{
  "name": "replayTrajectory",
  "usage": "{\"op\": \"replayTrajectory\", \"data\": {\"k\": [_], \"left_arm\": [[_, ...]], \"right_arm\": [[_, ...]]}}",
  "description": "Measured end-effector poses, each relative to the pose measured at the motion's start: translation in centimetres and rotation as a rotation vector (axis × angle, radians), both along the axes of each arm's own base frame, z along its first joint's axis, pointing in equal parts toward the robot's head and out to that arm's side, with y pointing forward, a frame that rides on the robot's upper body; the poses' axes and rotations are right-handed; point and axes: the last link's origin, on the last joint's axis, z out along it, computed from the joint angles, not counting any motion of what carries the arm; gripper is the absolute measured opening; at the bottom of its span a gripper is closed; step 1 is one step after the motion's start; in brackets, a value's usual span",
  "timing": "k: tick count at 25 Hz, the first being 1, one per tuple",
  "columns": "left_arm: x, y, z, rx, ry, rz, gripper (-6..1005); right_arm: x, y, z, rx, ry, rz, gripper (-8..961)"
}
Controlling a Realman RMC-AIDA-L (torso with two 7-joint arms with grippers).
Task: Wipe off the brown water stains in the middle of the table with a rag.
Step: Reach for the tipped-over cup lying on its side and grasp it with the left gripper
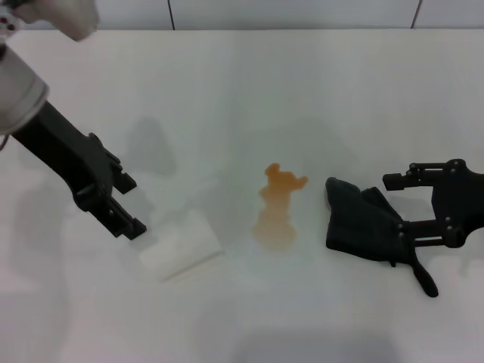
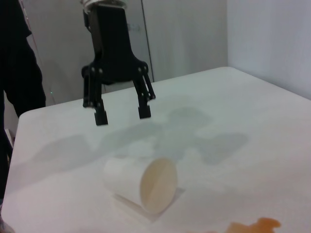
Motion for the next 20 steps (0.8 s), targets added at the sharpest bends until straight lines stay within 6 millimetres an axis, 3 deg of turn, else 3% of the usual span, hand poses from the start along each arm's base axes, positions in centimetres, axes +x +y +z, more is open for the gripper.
{"op": "replayTrajectory", "data": {"k": [9,20], "left_arm": [[0.4,-0.5,-1.7,-0.039,0.033,-0.015,878],[0.1,-0.7,-2.3,-0.066,0.076,-0.007,877]], "right_arm": [[-0.1,-0.2,-0.1,-0.004,0.011,0.003,729],[-0.3,-0.3,-0.3,-0.011,0.017,0.019,728]]}}
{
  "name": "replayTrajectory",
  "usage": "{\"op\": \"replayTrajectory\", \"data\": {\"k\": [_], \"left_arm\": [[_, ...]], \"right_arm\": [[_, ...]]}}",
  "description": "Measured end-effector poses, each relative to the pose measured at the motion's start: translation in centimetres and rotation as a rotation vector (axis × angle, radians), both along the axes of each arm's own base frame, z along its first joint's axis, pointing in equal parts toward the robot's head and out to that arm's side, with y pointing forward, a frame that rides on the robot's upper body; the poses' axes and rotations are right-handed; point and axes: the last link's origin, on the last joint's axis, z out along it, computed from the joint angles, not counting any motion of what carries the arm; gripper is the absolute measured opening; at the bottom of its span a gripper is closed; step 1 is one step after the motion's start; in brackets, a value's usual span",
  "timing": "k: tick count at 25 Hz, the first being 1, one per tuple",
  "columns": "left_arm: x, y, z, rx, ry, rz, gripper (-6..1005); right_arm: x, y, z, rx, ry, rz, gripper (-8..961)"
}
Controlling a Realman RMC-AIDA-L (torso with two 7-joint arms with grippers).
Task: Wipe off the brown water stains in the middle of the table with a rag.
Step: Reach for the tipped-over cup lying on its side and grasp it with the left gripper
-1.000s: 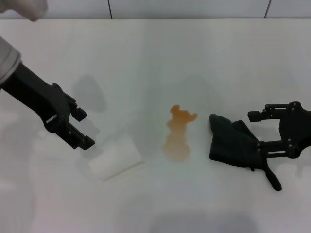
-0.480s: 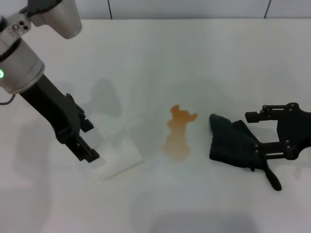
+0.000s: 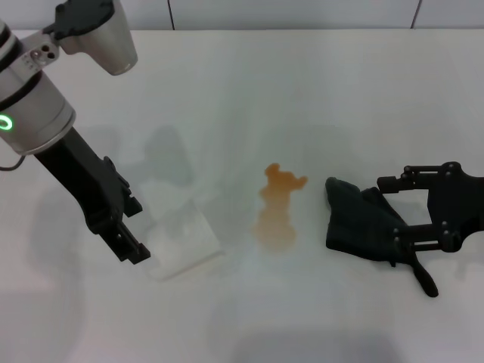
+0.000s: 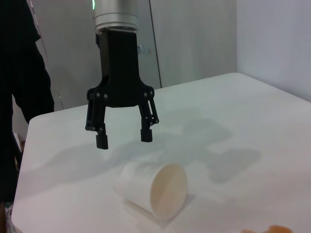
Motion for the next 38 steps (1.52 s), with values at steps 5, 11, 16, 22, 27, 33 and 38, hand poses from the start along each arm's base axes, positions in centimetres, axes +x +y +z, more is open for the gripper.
{"op": "replayTrajectory", "data": {"k": [5,11,16,22,27,33,38], "left_arm": [[-0.4,0.2,0.1,0.005,0.049,-0.004,877],[0.0,0.3,-1.0,0.019,0.039,-0.031,877],[0.4,0.5,-1.5,0.023,0.029,-0.048,877],[0.2,0.4,-2.1,0.021,0.028,-0.053,877],[0.2,0.5,-2.4,0.034,0.011,-0.056,877],[0.1,0.5,-3.0,0.030,-0.005,-0.052,877],[0.2,0.4,-3.7,0.021,-0.018,-0.056,877]], "right_arm": [[0.0,-0.1,-0.1,-0.007,0.003,0.002,728],[0.0,-0.3,-0.2,-0.012,0.008,0.000,727],[0.0,-0.3,-0.2,-0.013,0.008,-0.001,727],[0.0,-0.4,-0.2,-0.014,0.007,0.001,726],[0.0,-0.4,-0.2,-0.014,0.007,0.001,726],[0.0,-0.4,-0.2,-0.017,0.008,0.001,725],[0.0,-0.5,-0.2,-0.021,0.009,0.001,725]]}}
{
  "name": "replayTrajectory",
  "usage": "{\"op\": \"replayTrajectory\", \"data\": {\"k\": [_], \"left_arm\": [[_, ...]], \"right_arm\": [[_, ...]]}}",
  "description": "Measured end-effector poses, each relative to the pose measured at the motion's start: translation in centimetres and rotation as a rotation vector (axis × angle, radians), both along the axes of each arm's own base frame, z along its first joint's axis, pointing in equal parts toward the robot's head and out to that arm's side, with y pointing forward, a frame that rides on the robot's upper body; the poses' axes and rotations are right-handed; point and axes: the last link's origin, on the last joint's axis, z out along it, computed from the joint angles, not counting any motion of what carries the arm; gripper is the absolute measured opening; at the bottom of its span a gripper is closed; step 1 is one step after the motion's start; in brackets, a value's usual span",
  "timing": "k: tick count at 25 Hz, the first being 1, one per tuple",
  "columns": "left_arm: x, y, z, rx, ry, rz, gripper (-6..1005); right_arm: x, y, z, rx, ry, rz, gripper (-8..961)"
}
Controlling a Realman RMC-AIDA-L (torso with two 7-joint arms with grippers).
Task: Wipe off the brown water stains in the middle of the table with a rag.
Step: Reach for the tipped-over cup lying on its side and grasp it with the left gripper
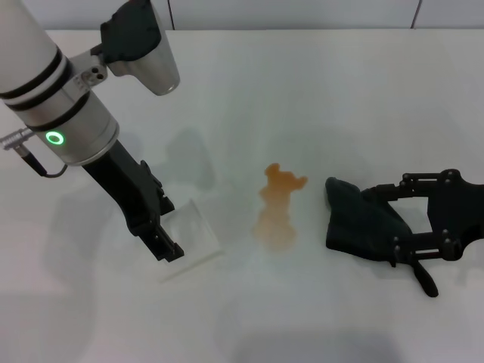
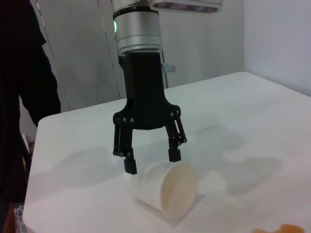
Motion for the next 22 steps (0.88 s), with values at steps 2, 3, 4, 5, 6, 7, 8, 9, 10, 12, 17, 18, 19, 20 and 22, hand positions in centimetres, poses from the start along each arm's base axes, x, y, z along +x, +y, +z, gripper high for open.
{"op": "replayTrajectory", "data": {"k": [2,3,4,5,6,7,8,9,10,12,17,18,19,20,22], "left_arm": [[-0.02,0.01,-0.02,0.001,0.000,0.003,877],[-0.02,0.01,-0.02,0.002,0.000,0.003,876],[-0.02,0.02,-0.02,0.003,0.000,0.004,876],[-0.01,0.02,-0.03,0.004,0.000,0.005,876],[0.00,0.02,-0.03,0.004,0.000,0.006,876],[0.01,0.02,-0.03,0.005,-0.001,0.007,876],[0.01,0.03,-0.04,0.005,-0.001,0.008,876],[-0.01,0.01,-0.05,0.005,-0.001,0.010,876],[-0.04,-0.01,-0.07,0.004,0.000,0.011,876],[-0.15,-0.07,-0.15,0.001,0.001,0.018,876],[-0.23,-0.13,-0.24,0.002,0.004,0.029,876],[-0.23,-0.13,-0.24,0.002,0.004,0.029,876],[-0.28,-0.16,-0.28,0.001,0.005,0.031,876],[-0.36,-0.20,-0.34,-0.001,0.007,0.036,876],[-0.52,-0.27,-0.45,-0.004,0.009,0.043,876]], "right_arm": [[0.01,-0.01,0.03,0.000,0.001,0.000,724],[0.10,-0.10,0.07,0.000,0.002,-0.003,724],[0.11,-0.11,0.08,0.000,0.002,-0.004,724],[0.17,-0.16,0.09,0.000,0.002,-0.006,724],[0.24,-0.22,0.09,0.001,0.001,-0.007,724],[0.28,-0.25,0.10,0.001,0.001,-0.007,724],[0.30,-0.27,0.11,0.001,0.000,-0.007,724],[0.31,-0.27,0.12,0.001,0.000,-0.007,724],[0.32,-0.28,0.12,0.001,0.000,-0.007,724],[0.32,-0.29,0.11,0.000,-0.001,-0.006,724],[0.31,-0.32,0.09,-0.002,0.000,-0.005,723],[0.33,-0.34,0.10,-0.002,0.000,-0.006,723],[0.35,-0.36,0.11,-0.002,0.000,-0.007,723],[0.38,-0.38,0.11,-0.002,0.000,-0.007,723],[0.40,-0.44,0.10,-0.005,0.001,-0.008,723]]}}
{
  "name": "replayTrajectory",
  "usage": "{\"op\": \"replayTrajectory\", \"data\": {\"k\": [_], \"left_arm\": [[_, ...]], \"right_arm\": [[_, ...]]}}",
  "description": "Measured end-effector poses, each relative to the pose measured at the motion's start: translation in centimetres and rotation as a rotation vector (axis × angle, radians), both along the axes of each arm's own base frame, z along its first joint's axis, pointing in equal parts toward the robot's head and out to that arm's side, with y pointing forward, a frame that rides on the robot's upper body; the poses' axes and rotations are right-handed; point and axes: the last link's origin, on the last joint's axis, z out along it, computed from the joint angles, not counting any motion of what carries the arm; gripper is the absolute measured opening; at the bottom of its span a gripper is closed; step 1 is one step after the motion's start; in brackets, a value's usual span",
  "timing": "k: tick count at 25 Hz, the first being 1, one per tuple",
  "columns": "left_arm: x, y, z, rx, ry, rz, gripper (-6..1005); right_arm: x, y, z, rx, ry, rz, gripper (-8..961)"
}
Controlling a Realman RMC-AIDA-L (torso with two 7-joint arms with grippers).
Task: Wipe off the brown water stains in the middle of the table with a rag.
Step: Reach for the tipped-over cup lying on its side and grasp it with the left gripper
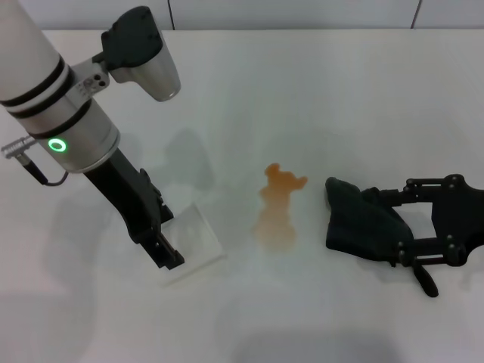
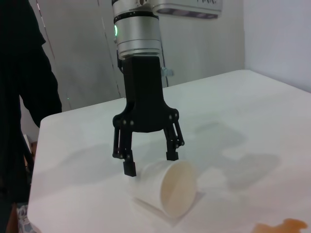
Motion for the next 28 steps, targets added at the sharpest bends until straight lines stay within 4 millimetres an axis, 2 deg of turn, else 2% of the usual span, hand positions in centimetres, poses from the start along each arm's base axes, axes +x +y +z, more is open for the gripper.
{"op": "replayTrajectory", "data": {"k": [20,28], "left_arm": [[-0.2,0.3,-0.5,0.024,-0.006,-0.009,876],[-0.1,0.3,-1.4,0.008,-0.010,-0.019,875]], "right_arm": [[-0.2,-0.2,0.0,-0.007,0.012,0.013,721],[-0.2,-0.3,-0.1,-0.015,0.014,0.014,721]]}}
